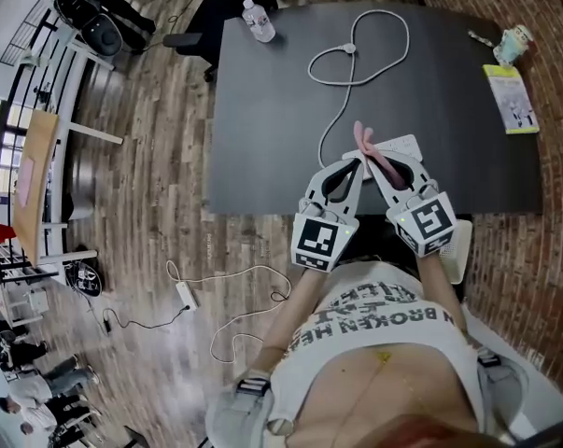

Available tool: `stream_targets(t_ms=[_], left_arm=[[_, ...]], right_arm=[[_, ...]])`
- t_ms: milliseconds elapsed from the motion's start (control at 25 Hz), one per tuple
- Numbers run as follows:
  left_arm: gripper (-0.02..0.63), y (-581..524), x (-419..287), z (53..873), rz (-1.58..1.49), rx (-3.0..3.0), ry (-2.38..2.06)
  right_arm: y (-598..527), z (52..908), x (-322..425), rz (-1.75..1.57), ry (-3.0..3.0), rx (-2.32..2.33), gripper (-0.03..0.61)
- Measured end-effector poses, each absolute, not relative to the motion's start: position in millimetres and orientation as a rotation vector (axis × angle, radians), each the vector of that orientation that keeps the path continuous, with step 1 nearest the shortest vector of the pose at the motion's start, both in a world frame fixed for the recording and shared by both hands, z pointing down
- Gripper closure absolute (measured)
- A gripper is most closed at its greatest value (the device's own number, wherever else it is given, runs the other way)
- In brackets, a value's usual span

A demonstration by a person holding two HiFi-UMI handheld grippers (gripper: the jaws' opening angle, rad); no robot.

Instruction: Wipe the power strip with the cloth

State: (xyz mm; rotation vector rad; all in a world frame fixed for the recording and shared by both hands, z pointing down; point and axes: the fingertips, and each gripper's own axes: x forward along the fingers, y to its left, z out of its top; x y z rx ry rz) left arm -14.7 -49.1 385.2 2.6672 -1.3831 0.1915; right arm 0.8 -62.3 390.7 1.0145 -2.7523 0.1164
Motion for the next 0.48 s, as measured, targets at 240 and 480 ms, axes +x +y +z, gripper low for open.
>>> stream_targets(t_ms=[240, 480], left_arm=[[0.606, -58, -23, 389, 0.21, 2.64, -1.409], [0.606, -69, -31, 392, 0.223, 2.608, -1.454]], right_arm=[[-77, 395, -14, 0.136, -2.772, 0.932, 0.561], [-87, 400, -25, 0.142, -2.779, 0.857, 0.561]])
